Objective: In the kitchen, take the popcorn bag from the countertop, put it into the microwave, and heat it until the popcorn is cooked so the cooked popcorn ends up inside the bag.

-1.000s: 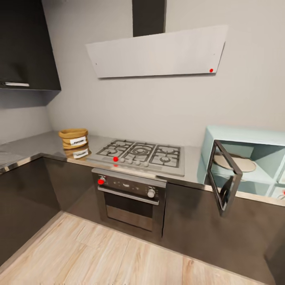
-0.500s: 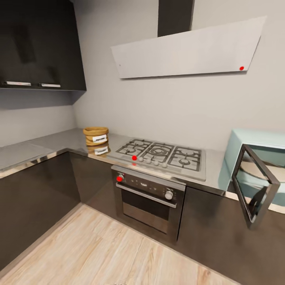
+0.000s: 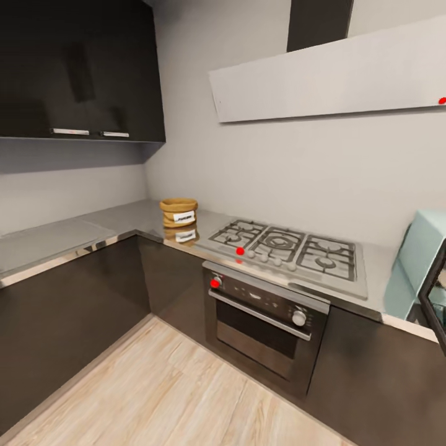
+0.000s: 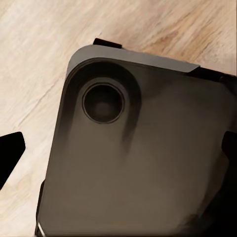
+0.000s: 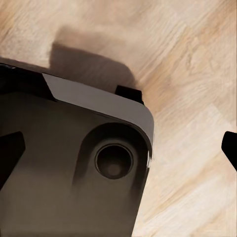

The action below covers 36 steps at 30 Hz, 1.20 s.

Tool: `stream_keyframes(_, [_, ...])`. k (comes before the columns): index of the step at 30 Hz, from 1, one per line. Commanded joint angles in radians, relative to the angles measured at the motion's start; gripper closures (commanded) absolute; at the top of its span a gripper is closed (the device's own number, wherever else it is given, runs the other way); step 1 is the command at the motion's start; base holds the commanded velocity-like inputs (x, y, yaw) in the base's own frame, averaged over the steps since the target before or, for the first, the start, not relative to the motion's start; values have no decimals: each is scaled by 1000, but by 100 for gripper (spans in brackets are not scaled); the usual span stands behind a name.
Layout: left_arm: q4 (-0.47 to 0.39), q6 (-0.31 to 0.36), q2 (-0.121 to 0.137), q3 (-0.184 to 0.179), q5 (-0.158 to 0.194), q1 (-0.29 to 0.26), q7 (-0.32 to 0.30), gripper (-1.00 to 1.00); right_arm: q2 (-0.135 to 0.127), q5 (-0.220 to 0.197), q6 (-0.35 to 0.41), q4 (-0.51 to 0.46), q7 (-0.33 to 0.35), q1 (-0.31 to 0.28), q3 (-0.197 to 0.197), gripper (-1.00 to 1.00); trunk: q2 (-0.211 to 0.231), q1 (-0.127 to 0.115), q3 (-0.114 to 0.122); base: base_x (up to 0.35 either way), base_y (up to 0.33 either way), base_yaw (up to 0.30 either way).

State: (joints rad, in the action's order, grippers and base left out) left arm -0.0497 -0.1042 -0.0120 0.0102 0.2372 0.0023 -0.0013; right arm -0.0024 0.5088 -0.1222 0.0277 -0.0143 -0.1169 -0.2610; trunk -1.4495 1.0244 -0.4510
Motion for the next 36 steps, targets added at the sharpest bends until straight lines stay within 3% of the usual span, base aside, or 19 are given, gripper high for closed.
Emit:
stream_keyframes(1, [-1, 1, 0, 0, 5, 0, -1, -100, -1, 7, -5, 3, -1, -1, -9, -100, 0, 1, -1, 288, 217, 13])
stream_keyframes(36, [1, 11, 0, -1, 7, -1, -3, -100, -7, 20, -5, -3, -1, -1, -1, -100, 0, 1, -1, 292, 219, 0])
